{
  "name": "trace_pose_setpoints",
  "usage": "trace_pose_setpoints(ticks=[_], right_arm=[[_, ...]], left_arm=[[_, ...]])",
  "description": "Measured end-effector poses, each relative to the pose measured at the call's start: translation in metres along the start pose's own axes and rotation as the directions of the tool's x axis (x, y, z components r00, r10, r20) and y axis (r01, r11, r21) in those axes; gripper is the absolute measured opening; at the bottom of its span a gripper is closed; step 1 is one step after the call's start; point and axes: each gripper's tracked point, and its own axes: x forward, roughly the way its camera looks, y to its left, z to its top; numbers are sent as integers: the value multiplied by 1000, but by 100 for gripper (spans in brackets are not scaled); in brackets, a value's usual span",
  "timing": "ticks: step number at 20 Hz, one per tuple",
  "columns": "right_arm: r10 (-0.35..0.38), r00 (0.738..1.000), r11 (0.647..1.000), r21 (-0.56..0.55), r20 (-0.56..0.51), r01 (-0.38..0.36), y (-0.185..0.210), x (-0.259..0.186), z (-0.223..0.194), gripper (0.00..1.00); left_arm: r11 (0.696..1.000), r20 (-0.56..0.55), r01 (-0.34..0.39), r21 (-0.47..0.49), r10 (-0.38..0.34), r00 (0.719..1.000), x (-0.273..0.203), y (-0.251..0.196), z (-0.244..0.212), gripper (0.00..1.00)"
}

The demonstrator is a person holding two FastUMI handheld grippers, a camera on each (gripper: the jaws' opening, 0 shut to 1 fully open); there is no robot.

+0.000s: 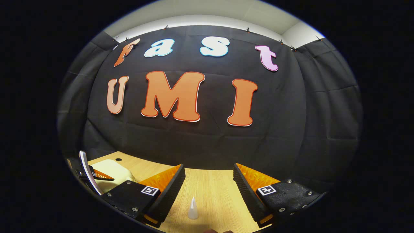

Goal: First open the suitcase, pack the skin care products into it, and then close the suitcase.

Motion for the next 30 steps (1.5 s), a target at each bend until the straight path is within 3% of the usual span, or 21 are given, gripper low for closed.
trace_pose_setpoints(ticks=[3,8,10,11,13,15,16,17,18,20,26,30], right_arm=[[-8,1000,1000,13,-6,8,-4,-3,-5,95],[-16,1000,1000,18,-8,17,-7,-3,-8,95],[-19,1000,1000,20,-13,19,-9,-3,-10,95],[-21,1000,1000,18,-17,21,-9,-3,-13,95],[-18,1000,1000,10,-22,18,-8,-4,-16,95],[-14,1000,1000,5,-25,15,-8,-5,-17,95],[-13,1000,1000,2,-26,14,-7,-5,-17,95],[-11,1000,1000,1,-29,11,-7,-5,-18,95],[-10,1000,1000,-1,-29,10,-7,-5,-18,95],[-7,999,1000,-4,-31,7,-6,-6,-19,95],[15,999,1000,-18,-45,-15,6,-4,-23,95],[55,997,998,-27,-52,-56,29,-1,-23,95]], left_arm=[[996,-48,-12,93,17,999,7,-7,-11,98],[987,-86,-27,158,41,995,13,-11,-21,94],[968,-101,-72,242,99,990,18,-4,-24,90],[956,-102,-87,279,119,988,20,-5,-26,83],[941,-104,-84,327,124,987,28,-10,-27,83],[937,-107,-65,342,107,988,35,-16,-23,62],[937,-109,-58,346,102,989,34,-17,-19,44],[935,-91,-62,348,100,991,26,-16,-13,43],[935,-69,-77,345,108,992,30,-17,-10,32],[949,-65,-84,305,109,992,20,-16,-13,8],[983,-17,-155,99,157,987,0,27,3,8],[972,8,-213,-104,215,977,-25,80,18,8]])
